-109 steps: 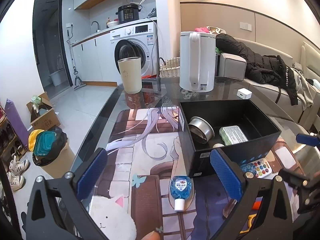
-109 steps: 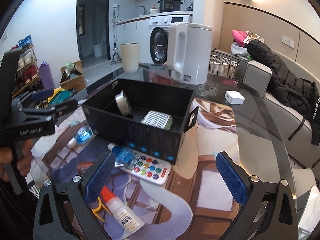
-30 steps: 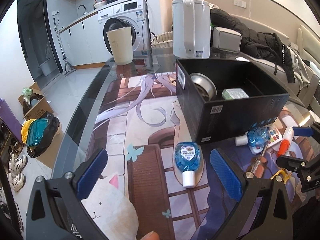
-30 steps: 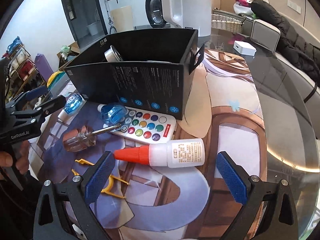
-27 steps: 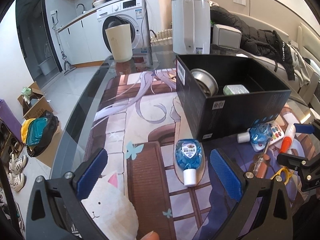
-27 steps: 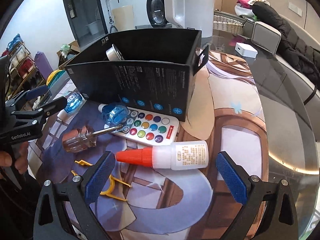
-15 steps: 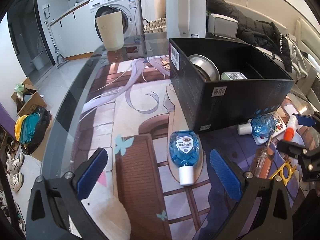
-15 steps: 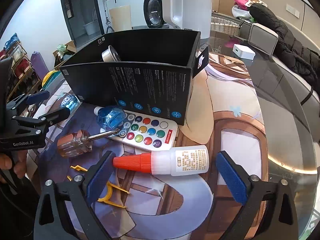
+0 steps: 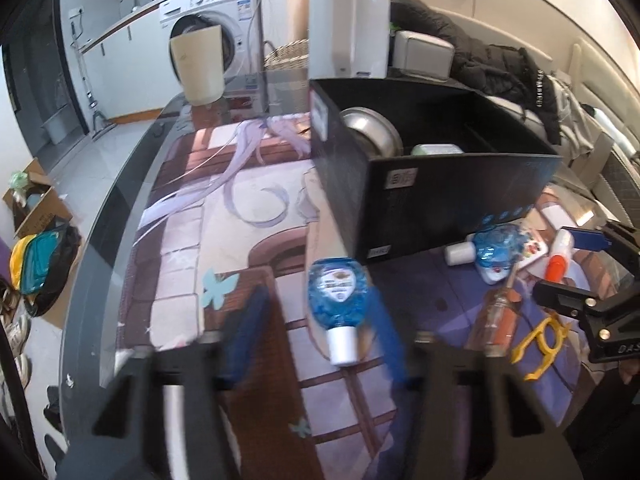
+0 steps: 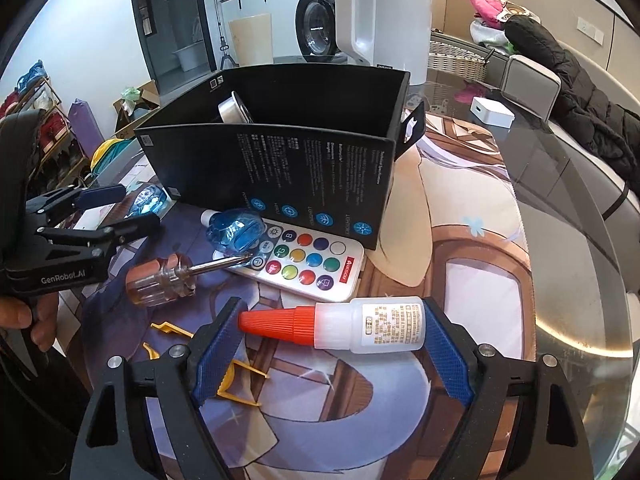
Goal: Organize rigid objects
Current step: 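Close the left tool on the blue white-capped bottle while the right tool lifts the glue bottle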
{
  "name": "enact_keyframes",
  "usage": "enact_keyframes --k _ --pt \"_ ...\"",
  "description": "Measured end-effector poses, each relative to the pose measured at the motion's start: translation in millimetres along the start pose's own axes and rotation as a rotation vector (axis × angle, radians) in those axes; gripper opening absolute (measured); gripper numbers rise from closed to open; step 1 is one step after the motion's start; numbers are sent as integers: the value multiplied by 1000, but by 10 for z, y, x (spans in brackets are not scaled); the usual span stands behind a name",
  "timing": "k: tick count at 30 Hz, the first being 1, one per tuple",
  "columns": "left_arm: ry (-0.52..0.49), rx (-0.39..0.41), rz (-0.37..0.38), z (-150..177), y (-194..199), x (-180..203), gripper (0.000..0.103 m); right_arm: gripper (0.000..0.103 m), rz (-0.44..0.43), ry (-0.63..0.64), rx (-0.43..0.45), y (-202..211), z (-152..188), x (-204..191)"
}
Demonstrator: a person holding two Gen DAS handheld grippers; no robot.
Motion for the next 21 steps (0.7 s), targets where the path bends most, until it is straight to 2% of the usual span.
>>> enact_keyframes --k 6,21 --pt "-32 10 26 1 31 115 29 87 -5 2 4 16 3 -26" --pt "-8 83 31 -138 234 64 29 87 -4 10 90 241 -90 -54"
Point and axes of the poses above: each gripper's, at about its wrist camera, not at the fingertips, and y roughly against the way its jaws point, x to its right, z to its underside, the point moved 5 cm from there along -y, roughly the way its jaws point, and after that the axes turned 15 degrees about x, right-handed, at the moved point
